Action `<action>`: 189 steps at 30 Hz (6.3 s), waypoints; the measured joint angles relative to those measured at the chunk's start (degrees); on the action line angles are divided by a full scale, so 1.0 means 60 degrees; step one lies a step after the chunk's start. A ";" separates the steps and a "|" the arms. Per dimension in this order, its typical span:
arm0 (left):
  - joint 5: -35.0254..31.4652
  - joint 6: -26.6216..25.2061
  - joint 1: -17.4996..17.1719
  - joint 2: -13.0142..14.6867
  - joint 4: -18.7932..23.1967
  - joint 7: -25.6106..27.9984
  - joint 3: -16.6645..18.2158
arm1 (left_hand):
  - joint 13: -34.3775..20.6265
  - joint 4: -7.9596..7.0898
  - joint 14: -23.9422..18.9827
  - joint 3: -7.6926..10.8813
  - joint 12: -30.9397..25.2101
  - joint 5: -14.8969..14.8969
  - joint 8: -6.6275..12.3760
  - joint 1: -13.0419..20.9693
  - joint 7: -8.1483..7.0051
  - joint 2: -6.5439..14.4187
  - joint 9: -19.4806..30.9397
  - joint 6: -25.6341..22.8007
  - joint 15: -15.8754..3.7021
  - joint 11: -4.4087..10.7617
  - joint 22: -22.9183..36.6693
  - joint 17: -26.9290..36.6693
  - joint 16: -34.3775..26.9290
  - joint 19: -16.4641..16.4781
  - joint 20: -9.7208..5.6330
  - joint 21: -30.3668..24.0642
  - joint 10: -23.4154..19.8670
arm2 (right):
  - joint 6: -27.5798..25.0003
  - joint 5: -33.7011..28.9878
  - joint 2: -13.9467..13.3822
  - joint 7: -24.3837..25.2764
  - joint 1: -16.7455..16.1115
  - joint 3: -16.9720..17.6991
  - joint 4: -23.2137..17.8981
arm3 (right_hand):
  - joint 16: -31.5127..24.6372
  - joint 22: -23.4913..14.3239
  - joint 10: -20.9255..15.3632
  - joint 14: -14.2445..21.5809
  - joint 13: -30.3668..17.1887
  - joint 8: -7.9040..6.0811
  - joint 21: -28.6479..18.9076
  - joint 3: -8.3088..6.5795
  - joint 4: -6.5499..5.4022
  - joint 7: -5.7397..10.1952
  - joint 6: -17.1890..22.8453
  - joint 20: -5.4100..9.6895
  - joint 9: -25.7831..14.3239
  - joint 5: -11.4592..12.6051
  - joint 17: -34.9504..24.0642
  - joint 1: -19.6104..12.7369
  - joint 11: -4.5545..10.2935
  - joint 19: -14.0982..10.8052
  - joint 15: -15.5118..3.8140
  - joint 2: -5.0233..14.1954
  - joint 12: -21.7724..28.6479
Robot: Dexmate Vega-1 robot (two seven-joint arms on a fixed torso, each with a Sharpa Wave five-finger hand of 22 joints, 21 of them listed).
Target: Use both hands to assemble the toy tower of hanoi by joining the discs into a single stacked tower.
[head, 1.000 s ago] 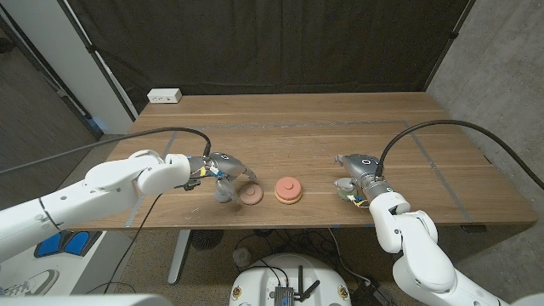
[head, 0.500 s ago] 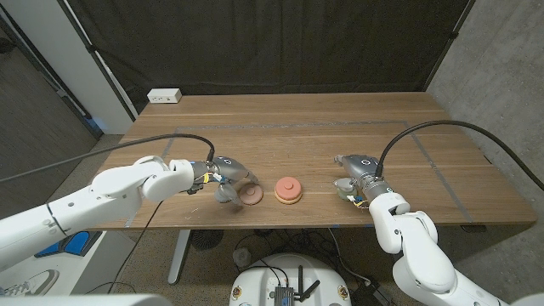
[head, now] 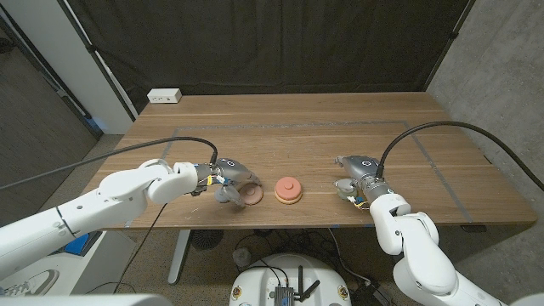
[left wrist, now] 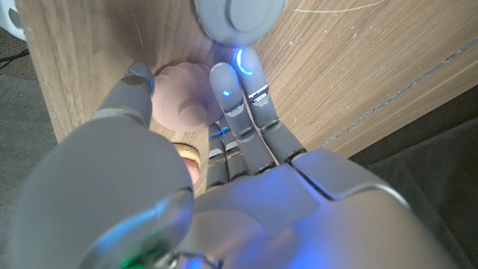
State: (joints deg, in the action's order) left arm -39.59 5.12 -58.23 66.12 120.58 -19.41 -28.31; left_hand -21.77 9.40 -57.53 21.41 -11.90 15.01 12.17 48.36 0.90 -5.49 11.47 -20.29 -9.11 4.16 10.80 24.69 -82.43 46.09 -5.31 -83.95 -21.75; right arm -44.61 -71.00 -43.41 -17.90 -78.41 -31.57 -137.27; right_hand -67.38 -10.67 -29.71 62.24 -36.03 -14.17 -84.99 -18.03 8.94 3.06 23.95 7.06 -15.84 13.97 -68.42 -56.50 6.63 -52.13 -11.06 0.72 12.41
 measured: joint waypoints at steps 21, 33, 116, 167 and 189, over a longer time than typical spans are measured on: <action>-0.0165 0.0035 0.0274 -0.0353 -0.0307 -0.0246 -0.0340 | 0.0021 -0.0038 0.0001 -0.0038 -0.0073 0.0000 0.0073 0.0049 -0.0085 0.0049 0.0000 -0.0405 0.0000 0.0163 -0.0025 0.0001 0.0000 -0.0001 0.0000 0.0002 -0.0356 | -0.0090 0.0050 0.0020 -0.0011 -0.0059 0.0059 -0.0015 | 0.0000 0.0048 -0.0066 0.0000 -0.0041 0.0034 0.0000 -0.0080 -0.0081 -0.0052 0.0052 0.0000 -0.0046 0.0038 -0.0048 0.0057 -0.0066 0.0000 0.0000 0.0154 0.0000; -0.0135 -0.0004 0.0325 -0.0405 -0.0342 -0.0373 -0.0408 | 0.0031 -0.0037 -0.0121 -0.0038 -0.0377 -0.0002 0.0289 0.0143 -0.0128 0.0143 0.0014 -0.1152 -0.0016 0.0236 0.0002 0.0029 -0.0073 0.0092 -0.0022 -0.0100 -0.1041 | -0.0136 0.0155 0.0022 0.0095 -0.0064 0.0077 -0.0015 | 0.0038 0.0047 -0.0118 0.0000 -0.0044 0.0034 0.0000 -0.0080 -0.0081 -0.0051 0.0052 0.0000 -0.0045 0.0074 -0.0044 0.0065 -0.0013 0.0000 0.0000 0.0161 0.0000; 0.0858 -0.0516 0.0365 0.0064 0.0746 -0.0381 0.0628 | -0.0851 0.0175 -0.0785 0.0172 -0.0514 0.0611 0.0402 0.0764 -0.0115 0.0344 0.0062 -0.2706 -0.0340 -0.0030 -0.0021 0.0530 -0.0138 0.0595 -0.0190 -0.0359 -0.2463 | -0.0438 0.0303 0.0153 0.0709 0.0023 -0.0036 0.0015 | 0.0037 0.0044 -0.0239 -0.0017 -0.0098 0.0071 -0.0036 -0.0198 0.0038 -0.0102 0.0241 0.0035 -0.0134 0.0183 -0.0027 0.0102 -0.0063 0.0035 -0.0017 0.0197 -0.0055; 0.0680 0.2045 0.2821 -0.1956 -0.0760 -0.1186 -0.0933 | -0.1149 0.0174 -0.0784 0.0171 -0.0348 0.0641 0.0291 0.0749 -0.0099 0.0354 0.0066 -0.2757 -0.0340 -0.0039 -0.0019 0.0648 -0.0070 0.0595 -0.0190 -0.0431 -0.2502 | -0.0729 0.0540 0.0048 0.0847 -0.0030 0.0080 -0.0099 | 0.0037 0.0043 -0.0443 -0.0017 -0.0125 0.0070 -0.0036 -0.0252 -0.0013 -0.0136 0.0480 0.0034 -0.0131 0.0221 -0.0027 0.0102 -0.0031 0.0034 -0.0017 0.0197 -0.0052; 0.0588 0.2500 0.3657 -0.2845 -0.1579 -0.1737 -0.1694 | -0.1222 0.0174 -0.0784 0.0171 -0.0250 0.0689 0.0185 0.0609 -0.0096 0.0311 0.0106 -0.2824 -0.0340 -0.0043 -0.0019 0.0603 0.0039 0.0595 -0.0190 -0.0430 -0.2602 | -0.0969 0.0686 -0.0083 0.0955 -0.0027 0.0085 -0.0184 | 0.0000 0.0043 -0.0442 -0.0017 -0.0124 0.0070 -0.0075 -0.0341 0.0077 -0.0136 0.0479 0.0034 -0.0130 0.0274 -0.0044 0.0098 -0.0031 0.0034 -0.0017 0.0200 -0.0052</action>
State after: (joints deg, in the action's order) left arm -36.06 20.12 -36.29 49.04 111.11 -29.83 -38.47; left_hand -29.10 10.44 -62.23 22.44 -13.40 19.14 13.28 52.02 0.32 -3.62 12.10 -37.23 -11.15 3.90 10.68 28.30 -82.20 49.66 -6.46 -86.54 -37.37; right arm -50.42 -66.88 -43.91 -12.17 -78.57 -31.06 -138.38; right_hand -67.38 -10.41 -32.36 62.14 -36.78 -13.74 -85.44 -20.07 9.40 2.24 26.82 7.27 -16.62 15.61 -68.69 -55.91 6.45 -51.92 -11.16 1.92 12.10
